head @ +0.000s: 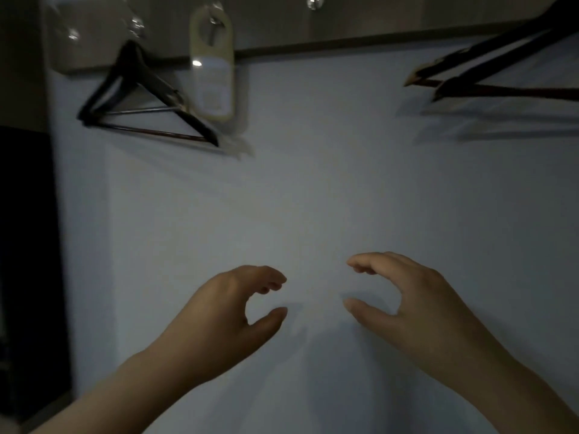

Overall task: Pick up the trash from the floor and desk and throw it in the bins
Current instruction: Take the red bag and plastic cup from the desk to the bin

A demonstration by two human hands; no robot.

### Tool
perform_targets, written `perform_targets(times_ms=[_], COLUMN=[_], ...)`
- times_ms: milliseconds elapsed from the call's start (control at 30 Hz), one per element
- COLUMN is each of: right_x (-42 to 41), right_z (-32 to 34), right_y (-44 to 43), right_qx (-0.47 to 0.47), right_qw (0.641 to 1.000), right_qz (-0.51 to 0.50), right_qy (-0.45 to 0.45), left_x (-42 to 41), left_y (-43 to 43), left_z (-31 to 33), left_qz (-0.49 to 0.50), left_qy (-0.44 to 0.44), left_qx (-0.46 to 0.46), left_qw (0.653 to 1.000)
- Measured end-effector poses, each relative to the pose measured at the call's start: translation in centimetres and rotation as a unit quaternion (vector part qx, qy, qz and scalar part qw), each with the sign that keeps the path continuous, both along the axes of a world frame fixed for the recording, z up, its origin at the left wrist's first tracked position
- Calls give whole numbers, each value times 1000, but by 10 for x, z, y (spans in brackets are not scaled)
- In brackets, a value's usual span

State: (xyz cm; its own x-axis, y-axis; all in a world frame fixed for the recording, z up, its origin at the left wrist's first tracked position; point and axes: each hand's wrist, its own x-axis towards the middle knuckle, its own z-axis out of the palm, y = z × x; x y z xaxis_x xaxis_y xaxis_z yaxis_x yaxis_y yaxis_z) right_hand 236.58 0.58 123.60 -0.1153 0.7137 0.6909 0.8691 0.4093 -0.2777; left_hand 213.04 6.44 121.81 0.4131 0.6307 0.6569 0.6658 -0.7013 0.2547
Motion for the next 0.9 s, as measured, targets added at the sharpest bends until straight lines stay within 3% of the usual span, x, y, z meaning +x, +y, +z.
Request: perform_targets(times_ms=[233,433,733,900], right_x=[-109,-255,-511,-619], right_z=[5,8,-11,-23], right_y=[18,17,-19,-37], right_qx=[0,4,-19,-35], right_qw=[994,975,919,889], right_qz=[107,219,392,454], right_qy=[-21,-25,-33,-41], left_x=[-110,-251,-473,-554], left_y=[-34,-91,-209,-255], left_z=[8,13,-14,-23], left_qz=[97,194,370,433], left_qy=[-16,-15,1,-1], left_qx=[17,20,-23,-44], left_qw=[995,981,929,900])
